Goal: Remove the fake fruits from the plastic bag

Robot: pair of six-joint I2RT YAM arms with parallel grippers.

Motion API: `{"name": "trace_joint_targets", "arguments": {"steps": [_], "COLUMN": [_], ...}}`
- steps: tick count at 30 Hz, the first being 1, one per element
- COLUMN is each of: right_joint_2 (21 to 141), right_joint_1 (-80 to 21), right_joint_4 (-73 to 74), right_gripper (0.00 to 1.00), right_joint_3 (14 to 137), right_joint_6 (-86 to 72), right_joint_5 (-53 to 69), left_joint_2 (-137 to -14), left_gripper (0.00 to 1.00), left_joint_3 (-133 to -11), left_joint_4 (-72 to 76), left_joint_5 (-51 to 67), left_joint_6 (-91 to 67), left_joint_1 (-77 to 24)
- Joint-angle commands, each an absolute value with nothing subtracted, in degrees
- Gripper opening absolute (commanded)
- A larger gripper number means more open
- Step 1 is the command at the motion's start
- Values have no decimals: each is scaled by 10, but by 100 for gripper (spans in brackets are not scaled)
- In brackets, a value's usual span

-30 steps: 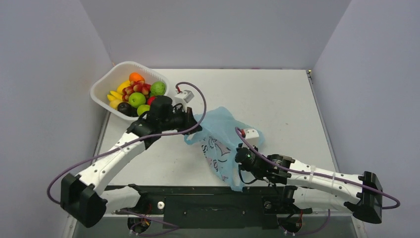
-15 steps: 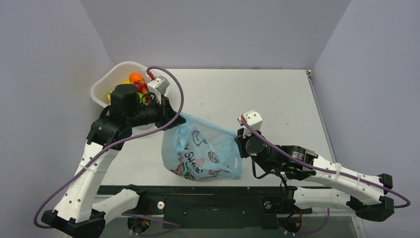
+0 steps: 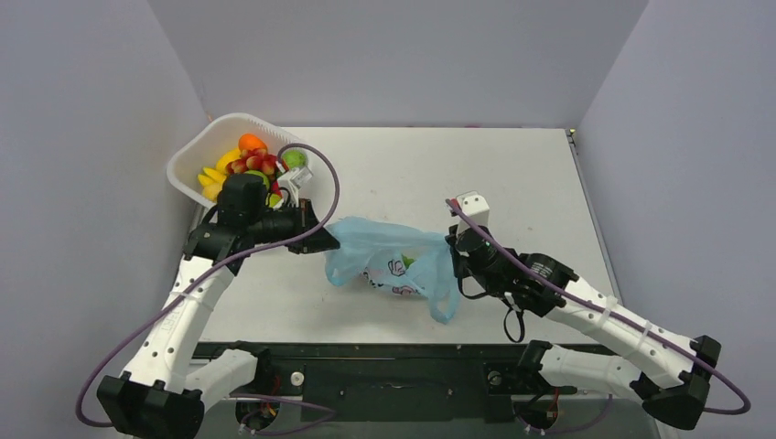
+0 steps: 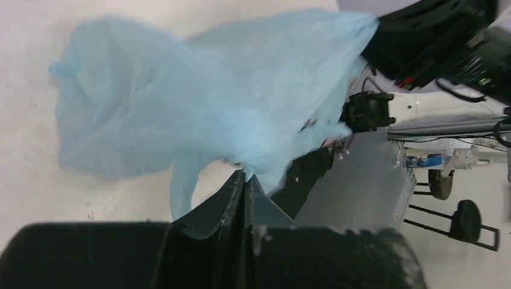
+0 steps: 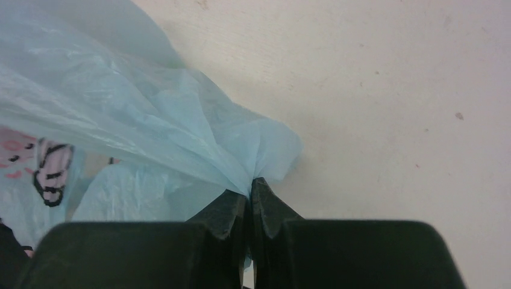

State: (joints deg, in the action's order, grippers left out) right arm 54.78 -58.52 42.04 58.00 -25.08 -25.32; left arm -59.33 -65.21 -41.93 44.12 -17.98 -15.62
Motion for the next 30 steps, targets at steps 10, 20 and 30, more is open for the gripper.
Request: {"name": "trace_joint_targets", "arguments": {"steps": [10,20,30], "right_joint_2": [602,554,551], "right_joint_1": [-475,-478,-487], "right_joint_4": [447,470,464], "right_gripper": [18,34,38], "right_joint_3": [599,625,634], "right_joint_6": [-196,-204,-212], "right_joint_5": [-140,-123,-102], "left_joint_2": [-552,-467,-458], "left_gripper": [24,56,55], "left_joint_3": [-575,-530,-545], "left_joint_4": [-347,-306,-377], "left_joint_5": [498,448,8], "left_joint_6": [-233,-309,-306], "left_joint_1": [-88,-209,-498]}}
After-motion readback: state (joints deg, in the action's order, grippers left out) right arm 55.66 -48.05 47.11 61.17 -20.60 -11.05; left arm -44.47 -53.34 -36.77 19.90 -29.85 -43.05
